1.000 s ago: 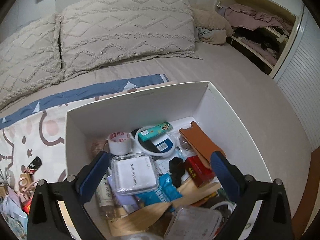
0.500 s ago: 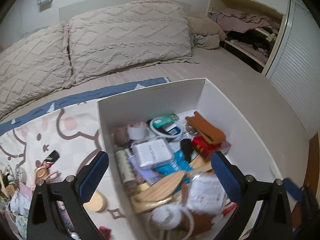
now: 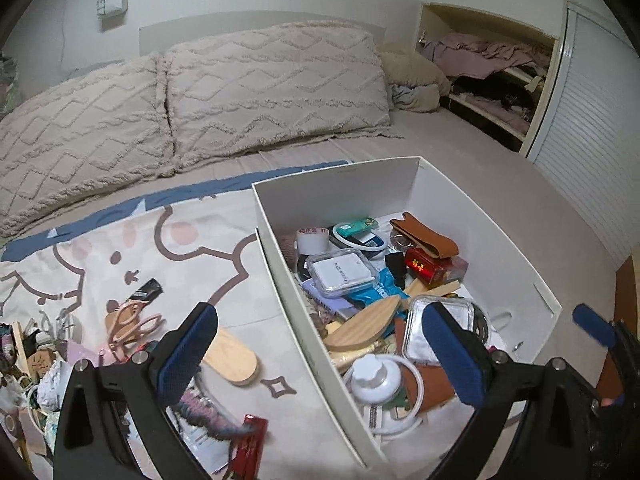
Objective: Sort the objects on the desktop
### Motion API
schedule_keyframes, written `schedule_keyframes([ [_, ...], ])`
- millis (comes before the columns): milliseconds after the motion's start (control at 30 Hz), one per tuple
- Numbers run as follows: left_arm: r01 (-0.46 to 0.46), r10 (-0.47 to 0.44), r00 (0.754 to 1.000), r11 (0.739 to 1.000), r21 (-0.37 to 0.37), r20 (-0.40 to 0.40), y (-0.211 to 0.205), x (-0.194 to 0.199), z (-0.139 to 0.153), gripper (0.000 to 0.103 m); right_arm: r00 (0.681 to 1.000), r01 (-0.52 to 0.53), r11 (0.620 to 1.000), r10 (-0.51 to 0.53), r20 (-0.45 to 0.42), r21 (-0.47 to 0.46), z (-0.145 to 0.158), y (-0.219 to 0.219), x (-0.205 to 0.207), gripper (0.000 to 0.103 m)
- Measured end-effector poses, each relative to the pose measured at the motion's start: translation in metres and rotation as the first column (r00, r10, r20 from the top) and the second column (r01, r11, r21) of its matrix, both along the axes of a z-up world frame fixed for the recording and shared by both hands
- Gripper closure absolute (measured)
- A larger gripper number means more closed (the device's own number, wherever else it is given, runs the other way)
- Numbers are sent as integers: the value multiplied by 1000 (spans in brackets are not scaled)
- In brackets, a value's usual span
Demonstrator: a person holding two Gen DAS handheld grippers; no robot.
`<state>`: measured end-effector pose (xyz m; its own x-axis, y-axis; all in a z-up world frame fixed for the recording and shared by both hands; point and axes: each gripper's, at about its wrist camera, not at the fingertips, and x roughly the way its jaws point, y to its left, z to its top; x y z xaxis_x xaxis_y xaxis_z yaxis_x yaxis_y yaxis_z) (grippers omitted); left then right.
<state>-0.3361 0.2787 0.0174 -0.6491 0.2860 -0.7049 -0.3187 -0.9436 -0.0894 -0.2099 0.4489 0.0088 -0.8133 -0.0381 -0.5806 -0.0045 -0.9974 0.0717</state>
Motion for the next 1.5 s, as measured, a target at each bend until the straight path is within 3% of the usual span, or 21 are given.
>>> schedule_keyframes([
  [33, 1, -1, 1000, 1000, -3, -11, -2, 5, 1, 0, 1000, 4, 1000, -4, -5, 3, 1, -1, 2, 7],
  [267, -27, 19, 993, 997, -72, -116, -19, 42, 11, 0, 999, 36, 999, -36, -27, -3, 6, -7, 15, 7],
  [333, -20, 8, 990, 996, -84, -140, -26, 50, 12, 0, 999, 39, 999, -39, -37, -5, 8, -10, 20, 0],
  [700, 45, -49, 978, 999, -23, -205, -53, 97, 27, 0, 994, 37, 999, -38, -99, -7, 18, -31, 44, 0],
  [967, 40, -47, 969, 999, -34, -242, -72, 128, 29, 0, 991, 35, 999, -33, -133, 7, 24, -43, 67, 0],
  [1300, 48, -65, 937, 997, -57, -344, -93, 169, 24, 0, 988, 35, 999, -32, -153, 18, 20, -60, 96, 0],
  [1500, 69, -72, 940, 997, -21, -332, -104, 185, 18, 0, 986, 35, 999, -31, -164, 21, 14, -71, 114, 0],
])
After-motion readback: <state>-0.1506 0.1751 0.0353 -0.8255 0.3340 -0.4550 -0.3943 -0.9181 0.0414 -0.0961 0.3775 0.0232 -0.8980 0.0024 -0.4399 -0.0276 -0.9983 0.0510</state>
